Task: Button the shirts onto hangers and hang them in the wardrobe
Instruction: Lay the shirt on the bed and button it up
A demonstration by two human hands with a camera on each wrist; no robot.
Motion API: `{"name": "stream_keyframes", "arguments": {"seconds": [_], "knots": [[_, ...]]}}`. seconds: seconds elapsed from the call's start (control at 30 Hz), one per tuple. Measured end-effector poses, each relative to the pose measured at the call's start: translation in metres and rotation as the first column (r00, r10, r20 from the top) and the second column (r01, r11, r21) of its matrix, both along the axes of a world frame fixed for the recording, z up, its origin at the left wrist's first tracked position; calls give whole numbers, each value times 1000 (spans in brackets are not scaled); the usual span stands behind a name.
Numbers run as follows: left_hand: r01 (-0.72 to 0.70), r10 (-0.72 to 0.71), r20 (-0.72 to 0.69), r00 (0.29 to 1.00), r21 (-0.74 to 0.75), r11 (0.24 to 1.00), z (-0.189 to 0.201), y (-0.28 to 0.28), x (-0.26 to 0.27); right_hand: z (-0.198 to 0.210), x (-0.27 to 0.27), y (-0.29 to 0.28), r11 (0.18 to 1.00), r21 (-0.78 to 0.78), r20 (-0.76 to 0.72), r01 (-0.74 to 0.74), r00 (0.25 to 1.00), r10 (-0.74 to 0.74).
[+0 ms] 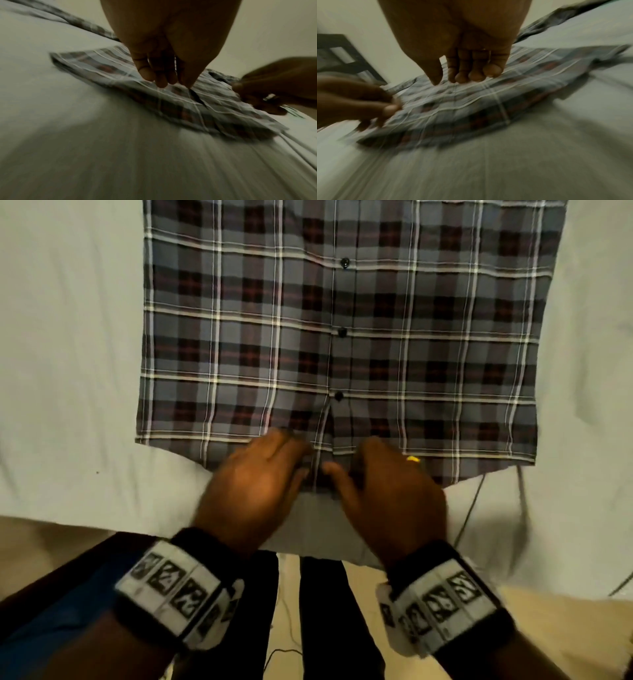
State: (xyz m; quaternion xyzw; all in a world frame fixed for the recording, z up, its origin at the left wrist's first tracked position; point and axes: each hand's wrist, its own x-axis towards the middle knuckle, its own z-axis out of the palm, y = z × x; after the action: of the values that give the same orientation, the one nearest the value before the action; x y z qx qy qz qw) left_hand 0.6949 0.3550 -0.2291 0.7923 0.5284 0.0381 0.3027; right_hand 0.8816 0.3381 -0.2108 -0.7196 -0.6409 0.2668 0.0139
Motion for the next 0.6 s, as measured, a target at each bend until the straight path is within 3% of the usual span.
{"name": "stream_keyframes", "arguments": {"seconds": [0.13,0.27,0.43,0.6], "knots": [[-27,16,-97,995,-113,993,-23,-1,14,-28,-20,-9,998,-55,139,-41,989,48],[-17,4,-122,993,-107,994,-26,-5,15,-29,-20,-13,998,-55,133,-13,991,20],[67,-67,-180,981,-5,998,-27,-13,16,-24,-13,-15,987,-28,-37,158,987,-159],[148,-145,-37,989,125,981,-35,-24,19,-18,-13,-22,975,90,-255,201,951,-173]]}}
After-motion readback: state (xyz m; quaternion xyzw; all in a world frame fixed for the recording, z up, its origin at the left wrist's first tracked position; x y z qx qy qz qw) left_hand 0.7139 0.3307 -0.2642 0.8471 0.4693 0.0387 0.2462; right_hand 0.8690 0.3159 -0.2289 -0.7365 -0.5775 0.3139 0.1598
